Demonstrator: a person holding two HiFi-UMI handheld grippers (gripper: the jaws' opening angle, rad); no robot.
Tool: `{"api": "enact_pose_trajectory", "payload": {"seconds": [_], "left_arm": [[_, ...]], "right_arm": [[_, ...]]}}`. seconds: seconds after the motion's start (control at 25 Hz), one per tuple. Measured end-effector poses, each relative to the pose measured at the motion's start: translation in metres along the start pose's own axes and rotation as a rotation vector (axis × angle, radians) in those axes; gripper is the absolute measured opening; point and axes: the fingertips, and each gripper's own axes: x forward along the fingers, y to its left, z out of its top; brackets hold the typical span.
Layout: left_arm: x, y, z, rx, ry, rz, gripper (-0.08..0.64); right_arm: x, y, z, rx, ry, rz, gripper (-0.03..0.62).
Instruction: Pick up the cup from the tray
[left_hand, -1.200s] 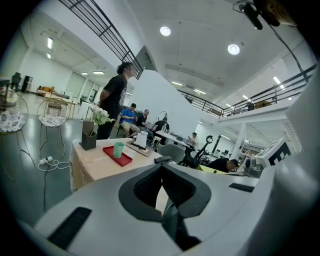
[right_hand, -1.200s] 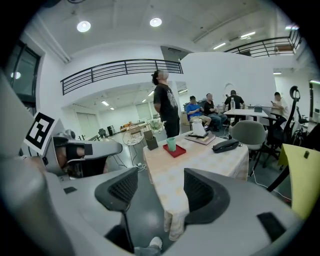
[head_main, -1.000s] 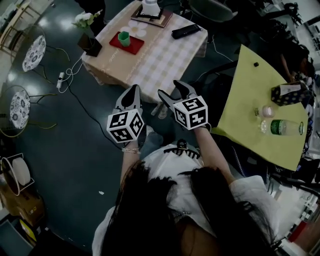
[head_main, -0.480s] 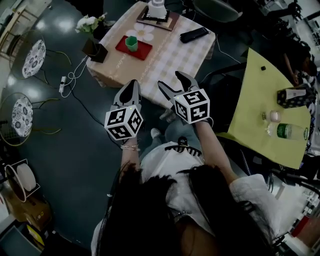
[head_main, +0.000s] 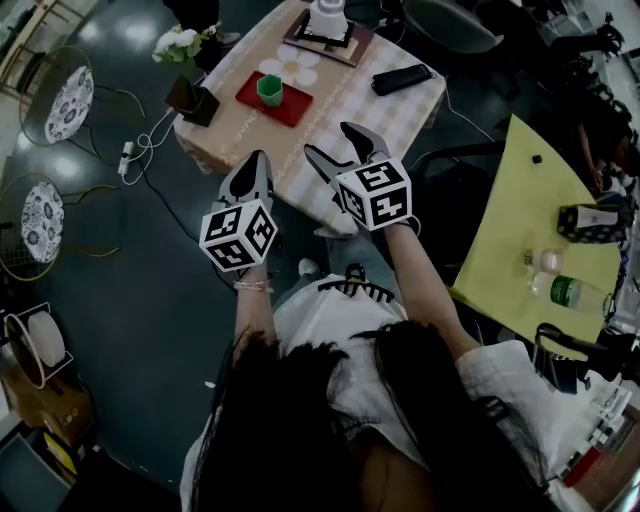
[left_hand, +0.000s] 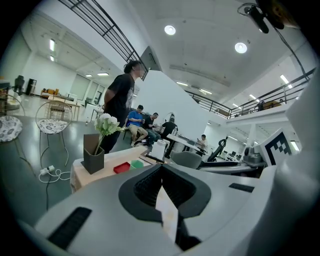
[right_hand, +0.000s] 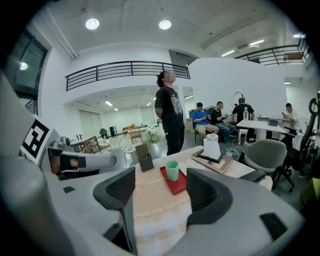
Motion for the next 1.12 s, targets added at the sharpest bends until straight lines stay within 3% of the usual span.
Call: {"api": "enact_pose_trajectory", "payload": {"seconds": [0.24, 0.48, 0.92, 1.12], "left_arm": [[0.042, 0.016, 0.014, -0.025, -0.006, 0.063, 0.009], [0.074, 0.040, 0.016, -0.081, 0.016, 0.155, 0.009], [0.132, 0.081, 0.029, -0.105, 0.020, 0.251, 0.009], [0.153, 0.096, 0.026, -0.133, 0.032, 0.284, 0.009]], "right_arm": [[0.053, -0.020, 0.011, -0.031, 0.046, 0.097, 0.359], [0.106, -0.034, 0.020, -0.084, 0.095, 0.154, 0.365], [0.191, -0.040, -0.006, -0.164, 0.261, 0.262, 0.379], [0.222, -0.041, -0.013, -0.233, 0.308, 0.267, 0.379]]}}
